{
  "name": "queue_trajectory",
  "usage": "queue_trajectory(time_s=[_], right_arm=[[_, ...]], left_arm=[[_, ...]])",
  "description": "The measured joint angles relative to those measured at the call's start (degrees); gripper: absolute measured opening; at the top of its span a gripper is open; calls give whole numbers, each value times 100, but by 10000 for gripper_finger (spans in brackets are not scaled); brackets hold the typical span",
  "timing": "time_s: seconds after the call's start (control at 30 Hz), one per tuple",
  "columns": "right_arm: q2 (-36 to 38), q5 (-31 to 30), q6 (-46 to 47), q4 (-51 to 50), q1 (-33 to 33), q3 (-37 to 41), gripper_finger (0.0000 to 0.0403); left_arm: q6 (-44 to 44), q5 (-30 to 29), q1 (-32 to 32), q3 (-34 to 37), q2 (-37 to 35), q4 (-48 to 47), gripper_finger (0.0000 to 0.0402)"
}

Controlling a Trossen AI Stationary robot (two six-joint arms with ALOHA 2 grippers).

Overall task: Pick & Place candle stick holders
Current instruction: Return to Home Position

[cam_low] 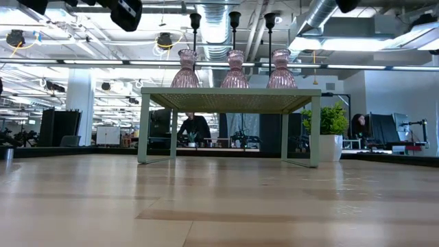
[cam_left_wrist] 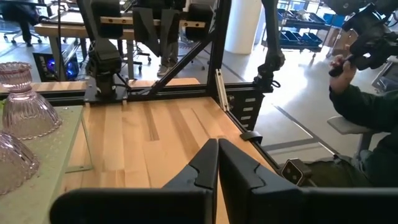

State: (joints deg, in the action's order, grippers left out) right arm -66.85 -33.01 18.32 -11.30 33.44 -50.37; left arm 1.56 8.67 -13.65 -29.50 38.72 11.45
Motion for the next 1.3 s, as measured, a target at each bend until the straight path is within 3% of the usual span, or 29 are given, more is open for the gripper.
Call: queue_trajectory(time_s=[0.5,0.73,0.9,1.07,1.3], right_arm=[[0,7,-364,-414,-47,0,0],[0,10,-305,-436,-47,0,0],[5,182,-186,-455,-47,0,0],[24,646,-212,-476,-45,0,0],[104,852,-435,-482,-47,19,0]], left_arm=[[288,0,0,0,0,35,11],[32,39,11,0,-2,-289,11],[-156,645,64,4,0,-885,11],[-535,1390,63,7,-127,-888,11],[-561,1541,64,7,-553,-1073,11]])
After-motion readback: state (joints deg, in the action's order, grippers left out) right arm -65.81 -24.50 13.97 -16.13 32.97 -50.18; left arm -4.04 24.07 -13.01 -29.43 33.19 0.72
